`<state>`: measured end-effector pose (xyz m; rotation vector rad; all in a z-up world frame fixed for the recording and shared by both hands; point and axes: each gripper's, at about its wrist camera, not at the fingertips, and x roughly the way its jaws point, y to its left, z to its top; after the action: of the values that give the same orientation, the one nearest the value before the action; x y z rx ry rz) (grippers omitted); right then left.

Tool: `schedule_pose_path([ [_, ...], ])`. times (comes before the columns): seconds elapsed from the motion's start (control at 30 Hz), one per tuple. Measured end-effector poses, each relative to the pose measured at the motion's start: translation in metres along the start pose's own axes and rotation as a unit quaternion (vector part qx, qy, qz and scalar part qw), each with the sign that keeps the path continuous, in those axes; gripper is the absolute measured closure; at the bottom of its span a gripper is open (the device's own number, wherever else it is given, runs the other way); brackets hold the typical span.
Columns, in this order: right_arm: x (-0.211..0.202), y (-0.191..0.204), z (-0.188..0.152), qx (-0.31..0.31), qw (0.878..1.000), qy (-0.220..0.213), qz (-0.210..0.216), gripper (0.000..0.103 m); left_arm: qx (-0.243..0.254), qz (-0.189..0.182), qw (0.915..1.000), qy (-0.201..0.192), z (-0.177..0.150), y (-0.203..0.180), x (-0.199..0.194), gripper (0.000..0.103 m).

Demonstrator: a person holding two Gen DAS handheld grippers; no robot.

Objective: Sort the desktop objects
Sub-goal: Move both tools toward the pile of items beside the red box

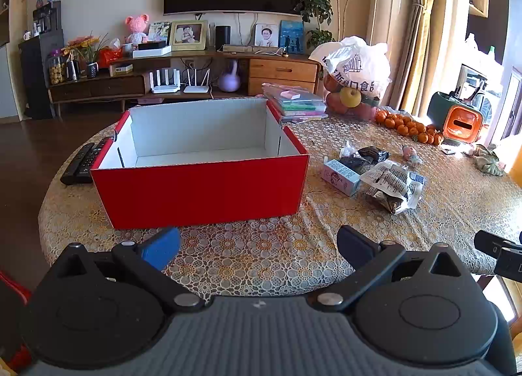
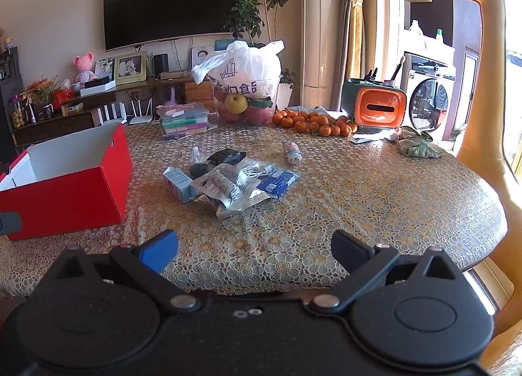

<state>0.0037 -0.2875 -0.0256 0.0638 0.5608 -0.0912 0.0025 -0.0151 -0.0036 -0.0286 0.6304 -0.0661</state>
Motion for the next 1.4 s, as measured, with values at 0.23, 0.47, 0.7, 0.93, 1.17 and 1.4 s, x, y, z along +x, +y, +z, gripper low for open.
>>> schedule_pose_path([
  [0.23,0.001,-0.002,0.001,0.004,1.0,0.0,0.006,0.01,-0.002,-0.007,1.0,-0.003,0.0,0.0,0.001,0.0],
  [0.47,0.001,0.0,0.001,-0.002,1.0,0.002,0.007,0.012,-0.001,-0.016,0.9999,-0.004,0.001,-0.001,0.002,0.0],
  [0.7,0.0,-0.002,0.002,0.0,1.0,-0.005,0.013,0.021,-0.003,-0.02,0.9998,-0.005,0.001,-0.002,0.002,0.0],
  [0.93,0.002,-0.002,0.002,0.002,1.0,0.006,0.025,0.02,-0.003,-0.023,0.9997,-0.005,0.002,-0.003,0.004,0.0],
  [1.17,0.005,0.003,0.002,-0.01,0.999,0.018,0.04,0.016,0.004,-0.029,0.9996,-0.003,0.001,-0.007,0.005,0.0],
  [1.4,0.006,0.008,0.002,-0.02,0.997,0.027,0.068,0.016,0.004,-0.03,0.9995,-0.003,0.001,-0.007,0.005,0.0],
])
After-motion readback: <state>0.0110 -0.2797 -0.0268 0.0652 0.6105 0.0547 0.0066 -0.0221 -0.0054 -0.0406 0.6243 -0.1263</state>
